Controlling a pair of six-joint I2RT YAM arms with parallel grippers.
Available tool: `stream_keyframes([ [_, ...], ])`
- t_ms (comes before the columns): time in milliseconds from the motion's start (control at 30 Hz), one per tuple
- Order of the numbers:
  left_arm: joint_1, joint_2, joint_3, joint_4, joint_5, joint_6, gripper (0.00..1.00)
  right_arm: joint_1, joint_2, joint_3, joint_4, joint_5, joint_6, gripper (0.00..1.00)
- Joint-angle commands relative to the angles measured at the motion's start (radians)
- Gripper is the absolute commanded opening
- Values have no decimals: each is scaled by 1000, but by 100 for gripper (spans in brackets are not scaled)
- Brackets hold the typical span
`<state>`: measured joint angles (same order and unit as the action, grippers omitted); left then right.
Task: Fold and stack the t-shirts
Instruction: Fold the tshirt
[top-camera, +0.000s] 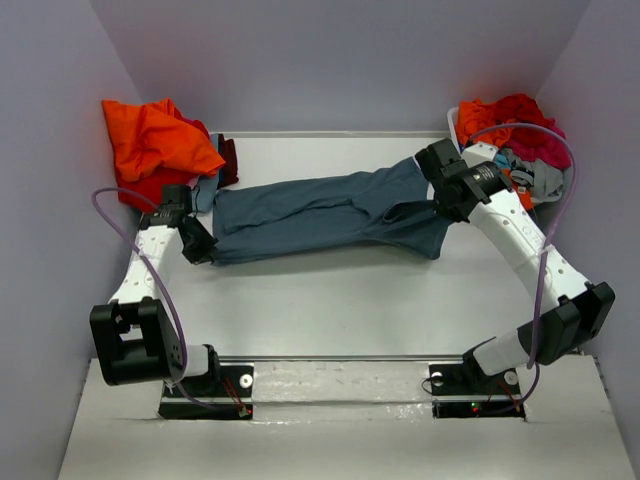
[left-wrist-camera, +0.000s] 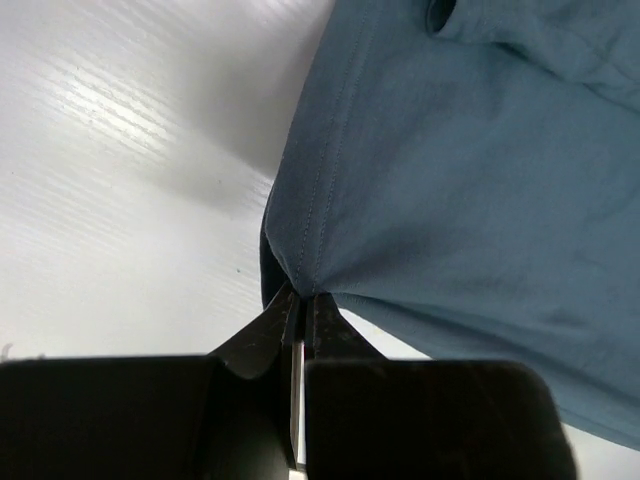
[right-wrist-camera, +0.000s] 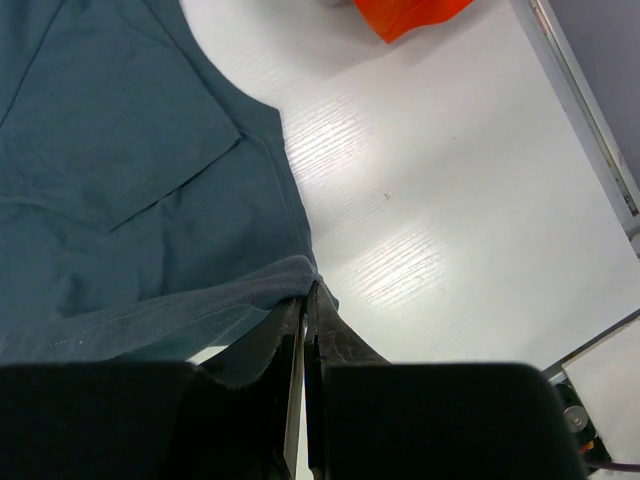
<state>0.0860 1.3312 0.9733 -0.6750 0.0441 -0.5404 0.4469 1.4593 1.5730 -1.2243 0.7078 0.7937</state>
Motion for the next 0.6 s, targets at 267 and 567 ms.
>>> stream_keyframes([
  [267,23,135,156,66,26,3,6,-36,90,70,94,32,-57,7],
  [567,14,293,306,107,27,30,6,-36,251,255,164,1,-143,7],
])
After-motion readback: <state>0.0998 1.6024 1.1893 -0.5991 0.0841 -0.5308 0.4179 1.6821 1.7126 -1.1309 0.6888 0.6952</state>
